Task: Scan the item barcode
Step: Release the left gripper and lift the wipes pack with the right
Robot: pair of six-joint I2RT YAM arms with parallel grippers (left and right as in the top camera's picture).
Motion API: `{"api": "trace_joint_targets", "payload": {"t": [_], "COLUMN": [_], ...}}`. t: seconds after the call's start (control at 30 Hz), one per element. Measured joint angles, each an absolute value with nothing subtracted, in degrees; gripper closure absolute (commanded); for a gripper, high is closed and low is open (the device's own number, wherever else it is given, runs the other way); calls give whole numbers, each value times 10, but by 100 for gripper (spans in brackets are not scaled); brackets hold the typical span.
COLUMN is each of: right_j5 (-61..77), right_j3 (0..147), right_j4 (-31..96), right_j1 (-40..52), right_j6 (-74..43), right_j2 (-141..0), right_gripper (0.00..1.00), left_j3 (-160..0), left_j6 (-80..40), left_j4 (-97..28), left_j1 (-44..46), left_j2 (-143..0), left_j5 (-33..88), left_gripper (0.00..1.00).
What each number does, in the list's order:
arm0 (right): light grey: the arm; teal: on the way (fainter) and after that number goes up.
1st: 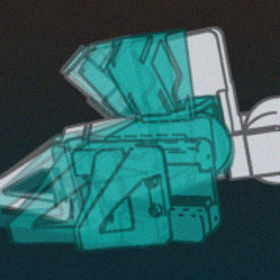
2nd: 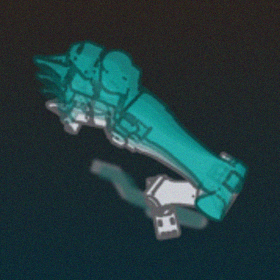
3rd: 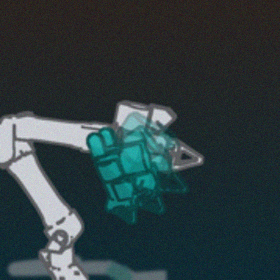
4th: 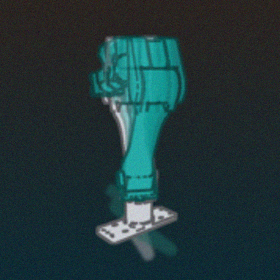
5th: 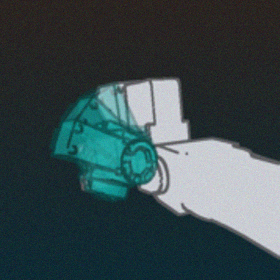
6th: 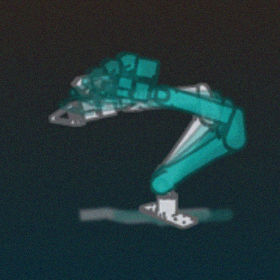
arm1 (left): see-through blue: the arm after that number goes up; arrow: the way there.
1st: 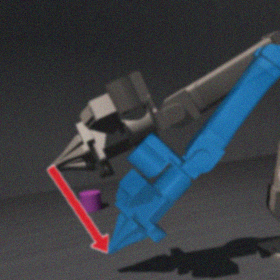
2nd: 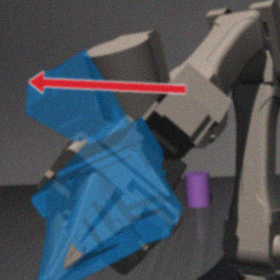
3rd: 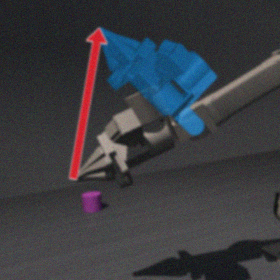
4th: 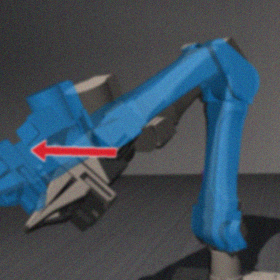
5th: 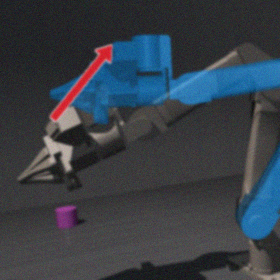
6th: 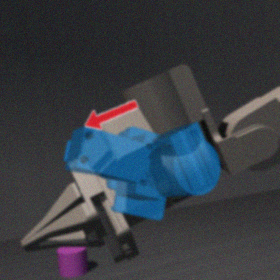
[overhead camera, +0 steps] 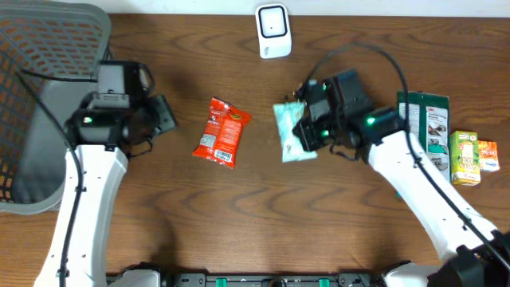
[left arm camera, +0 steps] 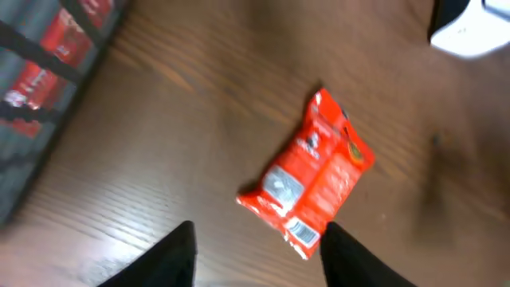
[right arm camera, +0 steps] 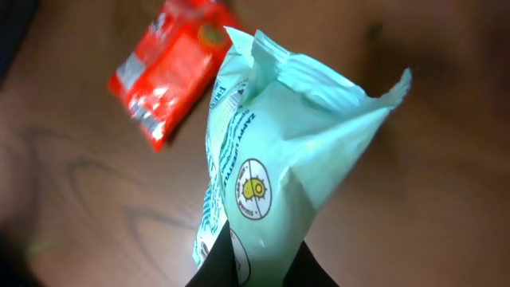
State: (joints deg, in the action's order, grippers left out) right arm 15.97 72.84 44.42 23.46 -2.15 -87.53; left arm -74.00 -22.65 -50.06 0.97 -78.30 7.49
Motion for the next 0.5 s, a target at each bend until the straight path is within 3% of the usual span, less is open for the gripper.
{"api": "trace_joint_targets", "payload": {"t": [0.23,0.3,0.5], "right_j5": [97,95,92], "right_j3": [790,790,790], "right_j4": [459,466,469], "right_j1": [238,240,241], "right_j6": [75,88,128], "right_j2": [-865,-865,-865], "right_gripper": [99,99,99], "left_j3": [-745,-745,-745], "left_j6": [-225,-224,-225], "left_j4": [-498,-499,-499], "left_j1": [-9,-9,-9], "left_j2": [-783,-783,-783], "left_j5": [70,69,69], "left_gripper": [37,20,19]}}
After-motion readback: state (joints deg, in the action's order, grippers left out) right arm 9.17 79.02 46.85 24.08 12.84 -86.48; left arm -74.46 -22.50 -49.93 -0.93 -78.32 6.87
